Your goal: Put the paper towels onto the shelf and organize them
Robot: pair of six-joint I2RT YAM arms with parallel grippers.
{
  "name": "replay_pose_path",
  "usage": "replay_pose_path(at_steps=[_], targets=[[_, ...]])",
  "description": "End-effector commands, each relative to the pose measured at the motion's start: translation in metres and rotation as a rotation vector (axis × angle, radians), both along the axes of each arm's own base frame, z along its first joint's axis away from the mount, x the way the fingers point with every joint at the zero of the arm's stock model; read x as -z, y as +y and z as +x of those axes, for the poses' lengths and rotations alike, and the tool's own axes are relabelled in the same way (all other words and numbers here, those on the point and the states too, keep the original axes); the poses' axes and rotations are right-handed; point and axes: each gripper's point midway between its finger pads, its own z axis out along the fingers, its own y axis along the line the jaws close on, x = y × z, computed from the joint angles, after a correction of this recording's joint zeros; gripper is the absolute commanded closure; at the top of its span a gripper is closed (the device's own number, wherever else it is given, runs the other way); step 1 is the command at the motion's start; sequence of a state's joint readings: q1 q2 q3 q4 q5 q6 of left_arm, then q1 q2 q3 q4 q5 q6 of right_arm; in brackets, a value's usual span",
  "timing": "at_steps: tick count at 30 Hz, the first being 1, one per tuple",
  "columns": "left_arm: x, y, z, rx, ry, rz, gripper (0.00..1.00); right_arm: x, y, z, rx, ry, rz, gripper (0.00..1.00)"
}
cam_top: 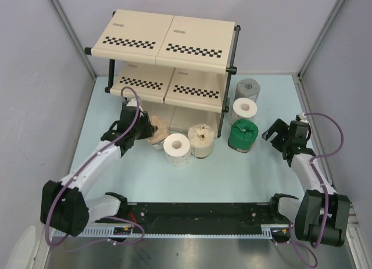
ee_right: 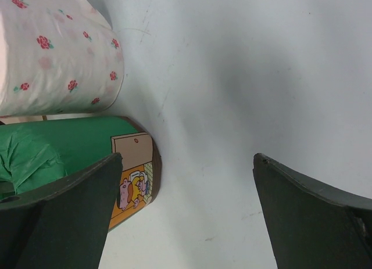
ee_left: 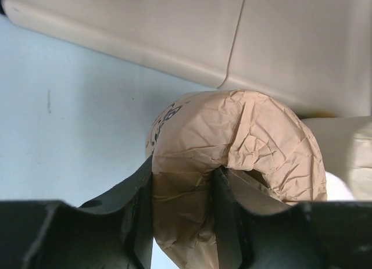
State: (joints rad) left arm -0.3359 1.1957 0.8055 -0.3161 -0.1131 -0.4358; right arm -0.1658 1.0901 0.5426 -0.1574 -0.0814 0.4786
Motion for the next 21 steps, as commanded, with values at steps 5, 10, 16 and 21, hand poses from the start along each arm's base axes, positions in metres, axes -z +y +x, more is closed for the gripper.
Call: replay_pose_path(at_steps=[5,10,16,21], targets=[[-0.145,0.011,-0.002,-0.070,-0.321,-0.100,0.60,-0.011,0.003,0.011,-0.013,-0.038,0.019,0.01],[-0.200,0.017,-0.012,-0.096,-0.439,-0.157,0.60,-0.009,0.004,0.011,-0.014,-0.031,0.023,0.01],[-0.258,0.025,-0.007,-0.139,-0.576,-0.181,0.59,-0.008,0.006,0.011,-0.021,-0.029,0.034,0.02],[-0.278,0.023,0.017,-0.161,-0.616,-0.160,0.58,-0.008,0.006,0.011,-0.021,-0.029,0.034,0.02]])
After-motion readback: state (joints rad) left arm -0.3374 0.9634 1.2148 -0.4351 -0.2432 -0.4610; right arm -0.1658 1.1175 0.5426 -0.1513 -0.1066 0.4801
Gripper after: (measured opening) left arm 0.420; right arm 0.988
